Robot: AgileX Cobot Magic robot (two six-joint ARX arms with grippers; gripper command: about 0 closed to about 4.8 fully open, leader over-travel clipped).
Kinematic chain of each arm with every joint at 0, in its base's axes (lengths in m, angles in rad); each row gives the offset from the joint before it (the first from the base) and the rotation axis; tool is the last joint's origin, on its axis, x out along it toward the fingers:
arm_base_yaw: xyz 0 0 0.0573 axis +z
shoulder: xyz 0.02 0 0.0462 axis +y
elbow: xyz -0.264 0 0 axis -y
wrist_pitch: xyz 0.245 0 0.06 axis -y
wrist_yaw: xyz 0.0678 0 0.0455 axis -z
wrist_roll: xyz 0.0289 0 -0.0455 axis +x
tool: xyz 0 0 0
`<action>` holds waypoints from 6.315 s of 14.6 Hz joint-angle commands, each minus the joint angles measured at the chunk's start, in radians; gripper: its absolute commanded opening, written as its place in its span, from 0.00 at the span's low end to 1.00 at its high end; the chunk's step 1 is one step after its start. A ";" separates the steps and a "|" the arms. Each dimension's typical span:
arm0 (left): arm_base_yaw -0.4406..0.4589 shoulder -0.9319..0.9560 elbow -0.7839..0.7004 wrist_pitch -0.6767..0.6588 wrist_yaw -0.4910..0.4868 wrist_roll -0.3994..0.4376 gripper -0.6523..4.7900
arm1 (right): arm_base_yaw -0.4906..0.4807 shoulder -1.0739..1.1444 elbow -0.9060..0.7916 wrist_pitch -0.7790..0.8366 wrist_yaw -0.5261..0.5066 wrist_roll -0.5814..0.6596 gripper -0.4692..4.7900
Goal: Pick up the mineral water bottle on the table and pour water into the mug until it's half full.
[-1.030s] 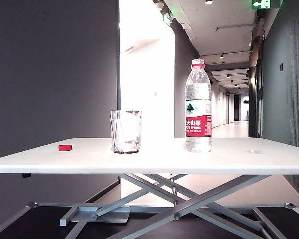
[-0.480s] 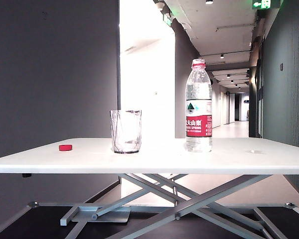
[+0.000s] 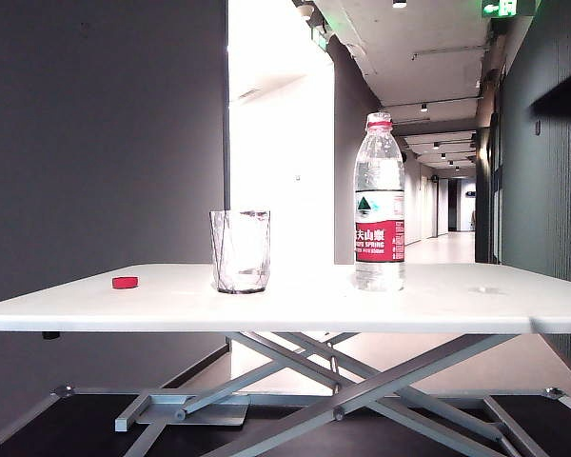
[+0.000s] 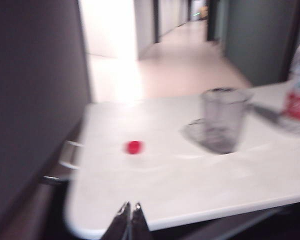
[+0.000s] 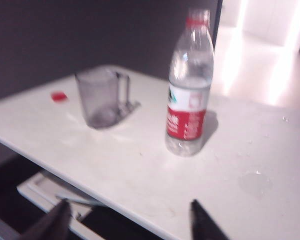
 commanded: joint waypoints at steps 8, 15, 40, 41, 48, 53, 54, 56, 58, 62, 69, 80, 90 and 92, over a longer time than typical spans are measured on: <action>-0.001 0.001 0.003 -0.044 0.333 0.032 0.11 | -0.042 1.032 0.454 0.560 -0.181 -0.012 1.00; -0.001 0.001 0.003 -0.092 0.334 0.032 0.11 | -0.064 1.342 0.758 0.559 -0.294 -0.002 1.00; -0.001 0.001 0.003 -0.122 0.338 0.032 0.11 | -0.041 1.552 0.998 0.612 -0.266 0.003 1.00; -0.001 0.001 0.003 -0.122 0.338 0.032 0.11 | -0.041 1.552 1.013 0.586 -0.261 0.020 1.00; -0.001 0.001 0.003 -0.152 0.338 0.032 0.11 | -0.042 1.552 1.022 0.594 -0.270 0.029 0.75; -0.001 0.001 0.003 -0.153 0.338 0.032 0.11 | -0.042 1.552 1.022 0.588 -0.317 0.029 0.52; -0.001 0.001 0.003 -0.153 0.338 0.032 0.11 | -0.042 1.551 1.022 0.589 -0.317 0.028 0.52; -0.001 0.001 0.003 -0.153 0.338 0.032 0.11 | -0.042 1.551 1.022 0.588 -0.317 0.028 0.52; -0.001 0.001 0.003 -0.155 0.338 0.032 0.11 | -0.041 1.551 1.022 0.589 -0.317 0.028 0.52; -0.001 0.001 0.003 -0.160 0.338 0.032 0.11 | -0.034 1.525 1.021 0.588 -0.316 0.004 0.52; -0.001 0.001 0.003 -0.167 0.338 0.032 0.11 | 0.023 1.486 1.020 0.573 -0.274 -0.051 0.41; -0.002 0.001 0.003 -0.187 0.345 0.024 0.11 | 0.239 1.345 1.021 0.248 0.211 -0.496 0.43; -0.002 0.001 0.003 -0.187 0.346 0.020 0.11 | 0.306 1.379 1.095 0.148 0.507 -0.687 0.43; -0.002 0.001 0.003 -0.187 0.346 0.020 0.11 | 0.306 1.393 1.137 0.111 0.516 -0.701 0.43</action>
